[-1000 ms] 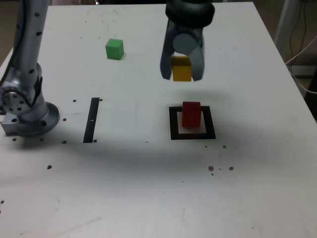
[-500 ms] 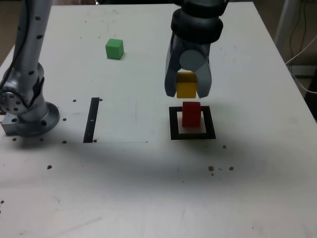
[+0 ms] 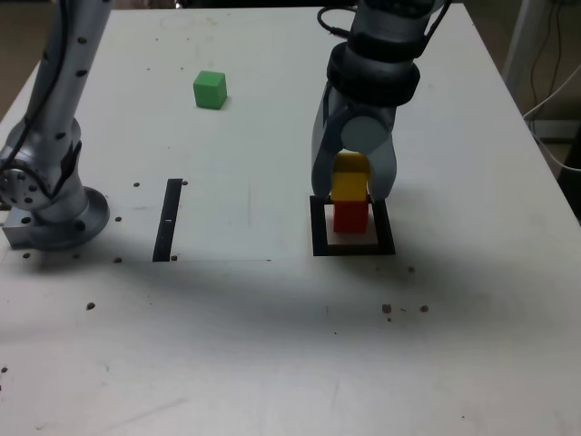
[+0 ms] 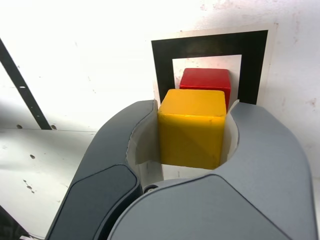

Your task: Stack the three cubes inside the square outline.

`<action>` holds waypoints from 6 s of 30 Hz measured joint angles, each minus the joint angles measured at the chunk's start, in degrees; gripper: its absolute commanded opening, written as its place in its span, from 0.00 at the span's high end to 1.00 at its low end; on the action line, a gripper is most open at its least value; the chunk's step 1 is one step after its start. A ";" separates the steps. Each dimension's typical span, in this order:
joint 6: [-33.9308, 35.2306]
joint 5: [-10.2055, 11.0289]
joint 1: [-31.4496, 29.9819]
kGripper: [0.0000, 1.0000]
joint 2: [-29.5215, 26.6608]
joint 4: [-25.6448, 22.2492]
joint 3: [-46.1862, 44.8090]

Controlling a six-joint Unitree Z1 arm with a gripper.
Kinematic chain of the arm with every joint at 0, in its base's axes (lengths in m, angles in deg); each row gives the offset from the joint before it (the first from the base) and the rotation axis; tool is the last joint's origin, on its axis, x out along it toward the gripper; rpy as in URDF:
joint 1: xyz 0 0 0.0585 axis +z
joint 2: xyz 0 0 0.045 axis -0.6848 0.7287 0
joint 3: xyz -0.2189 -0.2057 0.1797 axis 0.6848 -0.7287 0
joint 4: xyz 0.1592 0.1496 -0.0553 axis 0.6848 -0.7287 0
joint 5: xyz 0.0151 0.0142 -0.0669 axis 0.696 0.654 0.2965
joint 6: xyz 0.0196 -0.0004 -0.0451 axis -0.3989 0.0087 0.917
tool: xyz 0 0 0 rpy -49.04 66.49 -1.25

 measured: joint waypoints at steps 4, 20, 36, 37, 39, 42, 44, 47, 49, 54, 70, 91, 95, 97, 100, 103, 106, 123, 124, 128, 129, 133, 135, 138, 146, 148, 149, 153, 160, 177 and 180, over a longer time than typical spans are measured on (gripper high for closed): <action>-0.24 -0.09 0.00 0.35 0.12 0.58 -0.03; -1.13 -0.44 1.07 0.01 -0.22 1.43 -2.62; -1.55 6.07 9.30 0.01 -11.86 1.69 -14.37; -1.83 6.85 10.59 0.01 -12.57 1.67 -16.05; -2.37 7.62 12.98 0.00 -13.32 1.45 -17.15; -4.47 8.78 15.87 0.00 -13.99 1.48 -18.56; -5.70 9.09 17.97 0.00 -14.41 1.47 -19.22; -8.96 9.60 21.05 0.00 -14.93 1.47 -20.39; -11.25 10.04 22.83 0.00 -15.12 1.49 -21.22; -16.26 11.63 26.93 0.00 -15.50 2.04 -21.98; -31.56 17.50 39.80 0.00 -14.69 7.20 -25.02; -41.37 19.40 49.83 0.02 -7.34 13.93 -23.20; -41.37 19.39 50.45 0.04 -5.53 15.15 -23.01; -41.37 19.21 50.74 0.05 -4.59 15.38 -22.48; -41.36 18.05 51.08 0.09 -3.61 15.27 -21.35; -41.36 16.55 51.64 0.13 -3.06 14.66 -20.45; -41.37 15.85 52.28 0.20 -2.30 14.57 -19.98; -40.37 14.83 51.68 0.68 -2.18 14.32 -19.07; -40.37 14.73 51.56 0.68 -2.20 14.31 -19.07; -40.37 14.36 50.87 0.68 -2.31 14.21 -19.07; -40.37 14.16 50.67 0.68 -2.35 14.15 -19.07; -40.37 13.33 49.84 0.69 -2.39 13.94 -19.04; -40.36 13.00 49.54 0.70 -2.42 13.90 -18.98; -40.36 12.64 49.35 0.70 -2.48 13.90 -18.90; -40.36 10.55 47.99 0.71 -3.16 13.44 -18.84; -40.36 10.04 47.43 0.71 -3.82 12.96 -18.85; -40.36 9.94 47.17 0.71 -4.18 12.75 -18.85; -40.09 8.53 45.74 0.71 -5.99 11.28 -18.88; -36.44 6.45 37.87 0.71 -9.89 7.54 -17.35; -19.78 4.65 16.96 0.71 -11.40 -1.87 -6.87; -17.88 4.04 14.22 0.71 -10.67 -3.49 -4.33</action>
